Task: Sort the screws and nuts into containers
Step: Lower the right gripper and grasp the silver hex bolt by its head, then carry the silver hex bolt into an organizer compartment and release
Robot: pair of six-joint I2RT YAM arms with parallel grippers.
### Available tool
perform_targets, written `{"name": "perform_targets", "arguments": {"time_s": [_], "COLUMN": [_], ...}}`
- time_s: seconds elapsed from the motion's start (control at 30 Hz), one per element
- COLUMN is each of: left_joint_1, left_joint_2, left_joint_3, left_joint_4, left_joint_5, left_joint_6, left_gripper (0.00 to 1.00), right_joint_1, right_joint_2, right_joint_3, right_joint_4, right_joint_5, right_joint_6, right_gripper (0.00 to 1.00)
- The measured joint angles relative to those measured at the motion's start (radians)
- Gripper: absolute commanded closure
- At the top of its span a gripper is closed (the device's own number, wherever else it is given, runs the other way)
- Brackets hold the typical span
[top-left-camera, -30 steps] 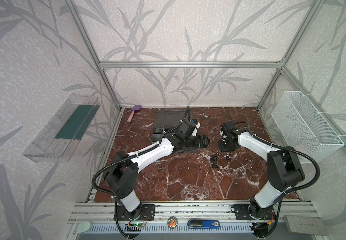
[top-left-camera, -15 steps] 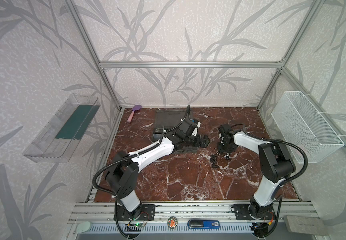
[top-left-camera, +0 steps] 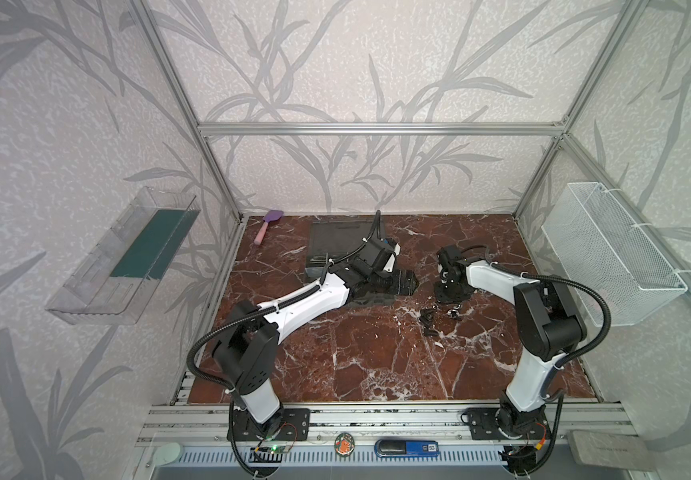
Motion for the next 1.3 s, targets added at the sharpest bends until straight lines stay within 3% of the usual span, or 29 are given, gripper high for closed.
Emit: {"name": "perform_targets", "arguments": {"time_s": [0.63, 0.9, 1.3], "left_joint_1": [0.052, 0.139, 0.242], "left_joint_2": [-0.081, -0.199, -0.370], "left_joint_3": [-0.007, -0.109, -0.266], "left_joint_4": [-0.052, -0.044, -0.025], "left_joint_5": [-0.058, -0.076, -0.101], "left_joint_6": [0.057, 0.053, 0.036], "left_gripper": [0.00, 0.00, 0.00], "right_joint_1": [0.026, 0.148, 0.367], "right_joint_2": [-0.101, -0.079, 0.104], "right_joint_3": [0.103, 0.251, 0.439], "right_joint_4": [-0.038, -0.050, -0.072], "right_joint_5": [-0.062, -0.080, -0.117], "right_joint_6": [-0.014, -0.014, -0.018], "right_gripper": [0.95, 0.96, 0.96]}}
